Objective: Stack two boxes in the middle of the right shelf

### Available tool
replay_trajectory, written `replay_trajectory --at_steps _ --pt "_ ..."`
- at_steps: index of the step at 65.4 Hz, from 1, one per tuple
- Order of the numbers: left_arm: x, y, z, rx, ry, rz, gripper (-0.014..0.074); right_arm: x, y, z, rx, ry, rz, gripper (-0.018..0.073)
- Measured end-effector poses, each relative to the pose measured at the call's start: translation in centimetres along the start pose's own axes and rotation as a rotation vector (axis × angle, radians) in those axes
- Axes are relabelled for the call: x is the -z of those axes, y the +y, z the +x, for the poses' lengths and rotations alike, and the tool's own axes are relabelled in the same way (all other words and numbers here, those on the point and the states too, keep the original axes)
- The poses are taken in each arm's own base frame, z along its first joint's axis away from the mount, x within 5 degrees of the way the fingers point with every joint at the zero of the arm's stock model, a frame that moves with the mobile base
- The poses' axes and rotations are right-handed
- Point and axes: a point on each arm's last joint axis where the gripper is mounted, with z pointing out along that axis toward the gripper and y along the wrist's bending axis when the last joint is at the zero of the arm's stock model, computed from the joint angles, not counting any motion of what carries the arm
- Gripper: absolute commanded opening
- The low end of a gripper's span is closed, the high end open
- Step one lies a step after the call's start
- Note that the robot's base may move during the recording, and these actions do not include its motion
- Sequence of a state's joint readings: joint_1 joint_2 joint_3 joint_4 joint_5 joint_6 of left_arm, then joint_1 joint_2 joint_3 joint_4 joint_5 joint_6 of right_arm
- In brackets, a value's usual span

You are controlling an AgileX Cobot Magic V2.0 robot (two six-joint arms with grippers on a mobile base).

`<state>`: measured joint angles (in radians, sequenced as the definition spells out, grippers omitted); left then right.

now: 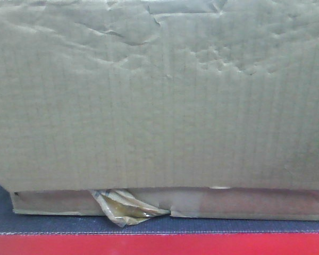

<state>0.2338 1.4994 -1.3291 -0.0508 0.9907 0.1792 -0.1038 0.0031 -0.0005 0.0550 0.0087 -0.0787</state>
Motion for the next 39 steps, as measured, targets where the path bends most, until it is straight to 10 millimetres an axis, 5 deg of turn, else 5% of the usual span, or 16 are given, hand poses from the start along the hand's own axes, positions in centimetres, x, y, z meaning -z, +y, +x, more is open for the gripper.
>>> replay_trajectory --at_steps 10,26,39 --pt "-2.4 0.1 -0.2 0.004 0.055 0.01 0.0271 0.0 0.0 0.0 0.0 0.0 0.0 -0.0165" --pt "-4.2 0.1 -0.4 0.015 0.098 0.032 -0.0113 0.0 0.0 0.0 0.0 0.0 0.0 -0.0165" --pt "-3.0 0.1 -1.3 0.013 0.089 0.036 -0.0111 0.0 0.0 0.0 0.0 0.0 0.0 -0.0165"
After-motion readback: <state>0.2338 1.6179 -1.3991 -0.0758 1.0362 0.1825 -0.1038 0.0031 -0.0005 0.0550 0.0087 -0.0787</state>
